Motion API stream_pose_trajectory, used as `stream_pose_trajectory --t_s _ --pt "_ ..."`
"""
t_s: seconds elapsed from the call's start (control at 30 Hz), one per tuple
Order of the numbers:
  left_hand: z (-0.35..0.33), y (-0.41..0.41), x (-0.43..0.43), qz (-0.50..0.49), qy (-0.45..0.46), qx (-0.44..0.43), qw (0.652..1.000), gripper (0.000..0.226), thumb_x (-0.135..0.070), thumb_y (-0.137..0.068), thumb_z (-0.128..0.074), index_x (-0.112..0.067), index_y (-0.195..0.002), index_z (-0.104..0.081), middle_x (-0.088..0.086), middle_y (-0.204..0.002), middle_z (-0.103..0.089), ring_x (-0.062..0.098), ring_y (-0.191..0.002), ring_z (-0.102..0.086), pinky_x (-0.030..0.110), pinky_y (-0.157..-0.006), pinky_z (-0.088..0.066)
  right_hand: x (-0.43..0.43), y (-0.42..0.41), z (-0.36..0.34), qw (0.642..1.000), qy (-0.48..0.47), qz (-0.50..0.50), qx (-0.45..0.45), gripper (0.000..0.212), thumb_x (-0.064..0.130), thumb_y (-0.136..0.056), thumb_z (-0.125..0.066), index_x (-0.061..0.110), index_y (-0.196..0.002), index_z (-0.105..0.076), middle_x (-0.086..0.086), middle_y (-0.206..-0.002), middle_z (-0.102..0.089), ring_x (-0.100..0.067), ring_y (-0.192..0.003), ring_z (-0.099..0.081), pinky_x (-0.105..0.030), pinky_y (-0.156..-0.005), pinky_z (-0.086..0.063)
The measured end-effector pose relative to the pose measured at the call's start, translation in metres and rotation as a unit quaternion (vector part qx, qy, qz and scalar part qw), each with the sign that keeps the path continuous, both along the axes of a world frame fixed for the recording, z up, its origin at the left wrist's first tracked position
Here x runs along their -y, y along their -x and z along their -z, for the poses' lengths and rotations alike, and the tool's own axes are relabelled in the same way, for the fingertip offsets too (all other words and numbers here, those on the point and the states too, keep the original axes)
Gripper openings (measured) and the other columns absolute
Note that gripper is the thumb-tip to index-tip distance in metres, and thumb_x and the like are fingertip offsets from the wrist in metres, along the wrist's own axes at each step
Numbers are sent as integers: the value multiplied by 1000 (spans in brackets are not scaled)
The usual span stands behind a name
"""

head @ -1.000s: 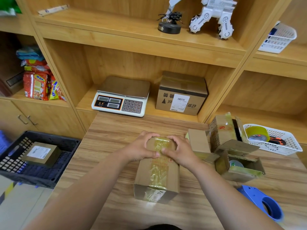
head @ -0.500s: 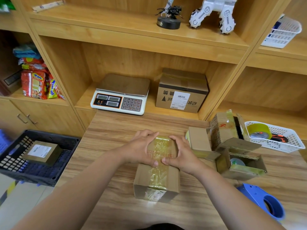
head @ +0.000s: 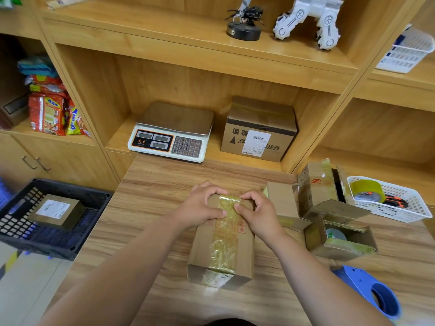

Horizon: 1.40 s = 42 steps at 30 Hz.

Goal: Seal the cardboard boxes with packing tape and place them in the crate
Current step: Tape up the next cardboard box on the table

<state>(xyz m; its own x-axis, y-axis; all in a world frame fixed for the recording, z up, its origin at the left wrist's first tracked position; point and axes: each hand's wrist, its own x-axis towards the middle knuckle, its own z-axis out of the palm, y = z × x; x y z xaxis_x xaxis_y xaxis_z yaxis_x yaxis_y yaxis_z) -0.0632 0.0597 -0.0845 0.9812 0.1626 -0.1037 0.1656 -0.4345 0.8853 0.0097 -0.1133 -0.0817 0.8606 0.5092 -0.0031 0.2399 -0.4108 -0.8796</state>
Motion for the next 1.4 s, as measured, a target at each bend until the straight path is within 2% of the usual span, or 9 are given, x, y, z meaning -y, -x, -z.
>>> stream_pose_trajectory --t_s 0.13,0.27,0.43,0.63,0.97,1.1,1.2,1.3,1.4 --pt "1 -3 3 -33 16 20 999 31 -21 -77 -75 -35 -101 -62 -13 -95 -49 8 -108 -38 11 -84 -28 -5 -4 3 999 -1 28 14 15 10 -82 -70 19 -72 -62 0 -82 -62 -15 -82 -56 -31 -77 -44" --pt "3 -11 7 -75 12 41 996 17 -17 -83 -69 -32 -89 -66 -15 -88 -51 14 -108 -44 33 -99 -32 -9 -7 5 998 29 41 36 24 17 -83 -67 31 -66 -57 11 -76 -63 -13 -81 -57 -31 -73 -43" --pt "8 -13 8 -86 32 28 995 16 -14 -90 -57 -27 -90 -67 -12 -95 -54 13 -110 -43 26 -93 -30 -18 0 10 993 103 56 14 26 46 -76 -68 31 -73 -47 11 -81 -51 -13 -76 -51 -30 -65 -40" --pt "7 -14 8 -93 41 29 994 15 -22 -83 -68 -34 -75 -64 -10 -94 -58 11 -100 -52 26 -86 -40 -25 1 2 985 -10 95 -147 31 20 -77 -71 18 -65 -43 1 -64 -41 -5 -35 -39 -19 -32 -33" --pt "-2 -25 16 -121 67 -19 990 21 -5 -83 -61 -20 -68 -60 -5 -89 -56 6 -80 -52 5 -59 -38 -25 0 1 980 -43 117 -155 25 1 -86 -48 13 -65 -55 -1 -65 -47 -4 -42 -43 -19 -34 -33" --pt "-2 -24 15 -119 71 -30 990 20 -2 -88 -52 -16 -76 -62 3 -102 -56 13 -93 -52 20 -73 -38 -24 2 3 980 -42 114 -159 26 6 -92 -43 14 -71 -57 -4 -66 -47 -7 -33 -44 -18 -30 -32" --pt "-1 -24 15 -126 75 -16 989 27 -2 -90 -49 -19 -75 -62 6 -103 -57 19 -101 -52 27 -83 -39 -25 2 5 987 -13 106 -117 20 18 -90 -53 14 -71 -58 -7 -75 -53 -15 -51 -53 -25 -40 -40" --pt "2 -23 16 -123 48 -7 991 15 -11 -88 -56 -22 -82 -65 2 -103 -59 21 -110 -49 36 -97 -40 -26 2 5 995 20 81 -62 16 22 -83 -63 15 -71 -57 2 -70 -54 -16 -65 -50 -31 -59 -41" --pt "5 -22 16 -120 18 -2 993 2 -27 -81 -69 -26 -80 -69 -8 -94 -54 17 -110 -46 35 -98 -38 -26 2 5 996 14 76 -50 19 15 -84 -62 16 -66 -55 12 -56 -51 -10 -56 -45 -26 -53 -37"
